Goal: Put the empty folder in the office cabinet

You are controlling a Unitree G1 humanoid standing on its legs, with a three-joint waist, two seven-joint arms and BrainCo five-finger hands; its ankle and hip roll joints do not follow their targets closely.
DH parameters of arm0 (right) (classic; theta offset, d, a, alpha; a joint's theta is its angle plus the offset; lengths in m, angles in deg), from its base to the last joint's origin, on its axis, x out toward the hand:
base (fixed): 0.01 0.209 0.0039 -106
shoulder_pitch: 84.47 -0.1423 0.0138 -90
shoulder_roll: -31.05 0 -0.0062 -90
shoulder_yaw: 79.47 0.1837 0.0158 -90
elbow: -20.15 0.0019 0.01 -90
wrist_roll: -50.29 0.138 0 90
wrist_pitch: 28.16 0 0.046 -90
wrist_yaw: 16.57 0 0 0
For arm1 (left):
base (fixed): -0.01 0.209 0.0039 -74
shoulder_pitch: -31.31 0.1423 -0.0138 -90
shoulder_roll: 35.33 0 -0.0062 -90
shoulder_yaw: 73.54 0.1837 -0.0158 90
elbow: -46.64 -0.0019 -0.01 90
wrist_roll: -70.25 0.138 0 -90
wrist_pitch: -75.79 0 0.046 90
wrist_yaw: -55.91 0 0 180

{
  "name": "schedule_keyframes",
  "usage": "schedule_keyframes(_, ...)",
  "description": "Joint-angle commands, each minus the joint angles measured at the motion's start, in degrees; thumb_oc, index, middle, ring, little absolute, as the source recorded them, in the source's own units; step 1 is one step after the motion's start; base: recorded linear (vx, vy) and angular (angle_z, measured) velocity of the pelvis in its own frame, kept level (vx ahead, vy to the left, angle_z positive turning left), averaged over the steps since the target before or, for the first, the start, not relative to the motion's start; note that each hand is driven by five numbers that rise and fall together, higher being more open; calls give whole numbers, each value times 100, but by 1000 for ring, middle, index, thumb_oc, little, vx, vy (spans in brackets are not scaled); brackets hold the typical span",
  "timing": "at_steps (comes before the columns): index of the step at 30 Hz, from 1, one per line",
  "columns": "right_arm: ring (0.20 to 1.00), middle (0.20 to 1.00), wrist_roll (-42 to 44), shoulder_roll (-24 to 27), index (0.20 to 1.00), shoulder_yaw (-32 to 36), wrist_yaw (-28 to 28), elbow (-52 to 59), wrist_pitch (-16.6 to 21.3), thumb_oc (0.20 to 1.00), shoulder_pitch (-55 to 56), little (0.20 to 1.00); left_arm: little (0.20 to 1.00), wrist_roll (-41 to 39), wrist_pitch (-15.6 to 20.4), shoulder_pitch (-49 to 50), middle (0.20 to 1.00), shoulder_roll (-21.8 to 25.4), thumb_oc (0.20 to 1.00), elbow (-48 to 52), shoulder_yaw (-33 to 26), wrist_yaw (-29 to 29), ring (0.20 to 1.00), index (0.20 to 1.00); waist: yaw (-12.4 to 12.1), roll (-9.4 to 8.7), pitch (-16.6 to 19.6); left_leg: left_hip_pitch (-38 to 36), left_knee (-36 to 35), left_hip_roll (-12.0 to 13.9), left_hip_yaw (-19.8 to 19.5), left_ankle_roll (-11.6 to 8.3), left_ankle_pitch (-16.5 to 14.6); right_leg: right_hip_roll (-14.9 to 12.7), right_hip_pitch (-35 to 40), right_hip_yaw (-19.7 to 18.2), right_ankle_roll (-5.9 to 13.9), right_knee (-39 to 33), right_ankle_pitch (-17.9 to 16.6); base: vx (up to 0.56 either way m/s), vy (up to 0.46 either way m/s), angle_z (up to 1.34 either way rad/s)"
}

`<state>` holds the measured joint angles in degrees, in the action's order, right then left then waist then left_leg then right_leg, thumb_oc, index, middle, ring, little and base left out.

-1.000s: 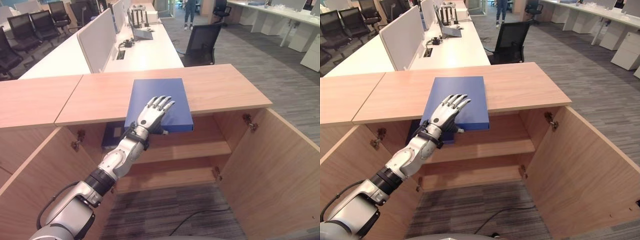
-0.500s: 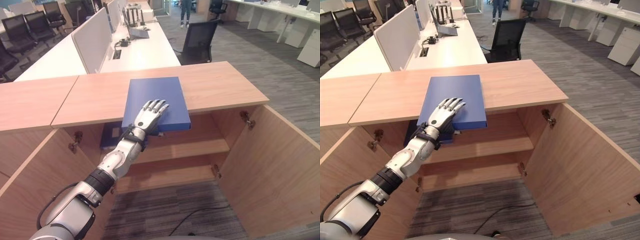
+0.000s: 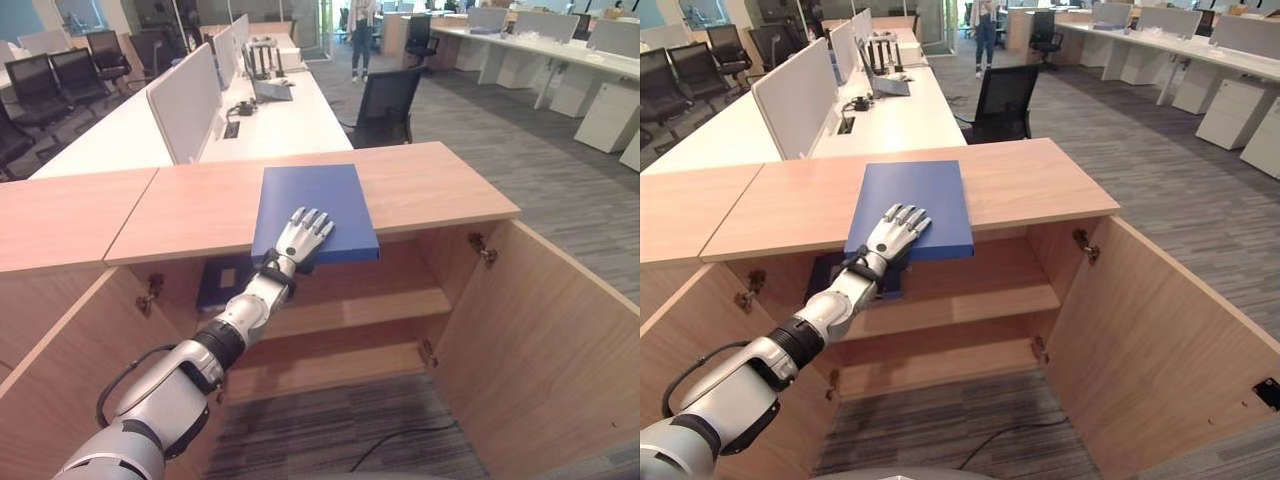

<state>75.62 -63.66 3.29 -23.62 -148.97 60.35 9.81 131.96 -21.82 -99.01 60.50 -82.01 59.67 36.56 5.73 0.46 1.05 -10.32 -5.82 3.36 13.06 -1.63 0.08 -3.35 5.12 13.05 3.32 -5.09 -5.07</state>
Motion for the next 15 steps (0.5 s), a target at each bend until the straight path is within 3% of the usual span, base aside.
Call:
schedule_keyframes(1, 1000, 1000, 20, -164, 1000, -183, -110, -488, 139, 1000, -287, 1000, 200, 449, -271, -560, 200, -45, 200, -991, 249, -11, 200, 200, 86, -270, -229, -61, 82, -36, 80, -111, -490, -274, 363, -9, 571, 9, 404, -14, -3, -5)
schedule_keyframes(7, 1000, 1000, 68, -149, 1000, -152, -189, -551, 172, 1000, -308, 1000, 200, 402, -298, -559, 200, -168, 200, -1278, 362, -58, 200, 200, 83, -259, -226, -68, 82, -53, 82, -101, -500, -283, 366, -16, 572, 9, 401, -7, 7, -4)
schedule_keyframes(12, 1000, 1000, 49, -246, 1000, 114, -243, -329, 111, 1000, -251, 1000, 200, -1090, 201, 870, 200, 290, 200, 1460, -1028, 105, 200, 200, -119, -318, -375, 3, 82, -50, -22, -84, -450, -301, 354, 47, 544, 9, 396, 0, 0, 0)
schedule_keyframes(15, 1000, 1000, 7, -251, 1000, 170, -214, -288, 82, 1000, -231, 1000, 200, -1692, 441, 1539, 200, 458, 200, 2326, -1507, 252, 200, 200, -159, -330, -394, 27, 82, -49, -56, -80, -435, -303, 350, 67, 537, 9, 390, 1, -10, 3)
